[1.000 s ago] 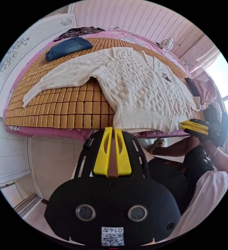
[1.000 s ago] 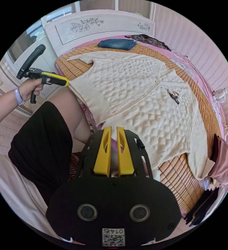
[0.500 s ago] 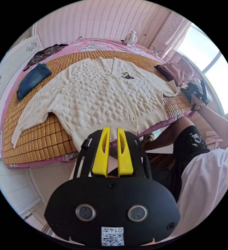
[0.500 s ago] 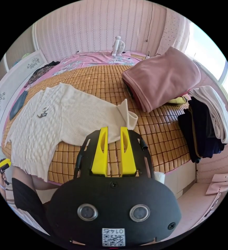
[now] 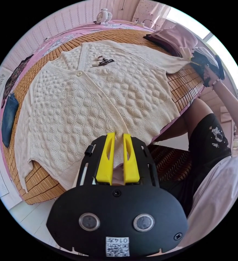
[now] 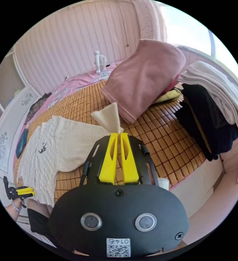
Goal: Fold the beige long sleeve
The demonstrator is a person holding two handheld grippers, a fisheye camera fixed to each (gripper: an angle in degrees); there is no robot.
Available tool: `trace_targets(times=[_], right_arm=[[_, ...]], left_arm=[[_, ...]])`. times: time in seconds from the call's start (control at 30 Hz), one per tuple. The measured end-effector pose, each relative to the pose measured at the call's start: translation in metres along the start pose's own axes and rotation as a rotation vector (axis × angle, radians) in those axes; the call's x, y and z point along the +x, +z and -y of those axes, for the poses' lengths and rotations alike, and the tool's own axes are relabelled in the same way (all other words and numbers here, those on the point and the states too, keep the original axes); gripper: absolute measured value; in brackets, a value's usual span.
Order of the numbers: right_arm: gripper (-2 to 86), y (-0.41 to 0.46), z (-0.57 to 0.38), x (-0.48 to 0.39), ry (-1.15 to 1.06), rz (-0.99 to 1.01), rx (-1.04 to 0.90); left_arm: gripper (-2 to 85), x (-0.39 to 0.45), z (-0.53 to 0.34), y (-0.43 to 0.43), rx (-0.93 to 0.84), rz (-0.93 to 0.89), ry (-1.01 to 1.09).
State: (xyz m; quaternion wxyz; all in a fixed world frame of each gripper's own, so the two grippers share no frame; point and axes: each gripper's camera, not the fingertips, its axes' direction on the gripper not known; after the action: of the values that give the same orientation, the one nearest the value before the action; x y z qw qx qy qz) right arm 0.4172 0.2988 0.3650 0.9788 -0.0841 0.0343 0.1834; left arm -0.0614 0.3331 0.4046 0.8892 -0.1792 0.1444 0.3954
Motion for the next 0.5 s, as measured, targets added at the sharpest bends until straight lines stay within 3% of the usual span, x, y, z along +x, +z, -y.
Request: trace_targets(times=[0.27, 0.37, 0.5], right_arm=[[1.1, -0.008, -0.035, 0.063, 0.175, -0.081, -0.073], [1.6, -0.010, -0.026, 0.052, 0.120, -0.094, -0.023], [2.5, 0.021, -0.007, 0.031, 0.002, -0.100, -0.113]], left_arm=[[5.1, 0.006, 0.005, 0.017, 0.002, -0.034, -0.010], [5.0, 0.009, 0.005, 0.020, 0.009, -0.053, -0.007], [4.9, 0.021, 0.004, 0.032, -0.008, -0.044, 0.007]])
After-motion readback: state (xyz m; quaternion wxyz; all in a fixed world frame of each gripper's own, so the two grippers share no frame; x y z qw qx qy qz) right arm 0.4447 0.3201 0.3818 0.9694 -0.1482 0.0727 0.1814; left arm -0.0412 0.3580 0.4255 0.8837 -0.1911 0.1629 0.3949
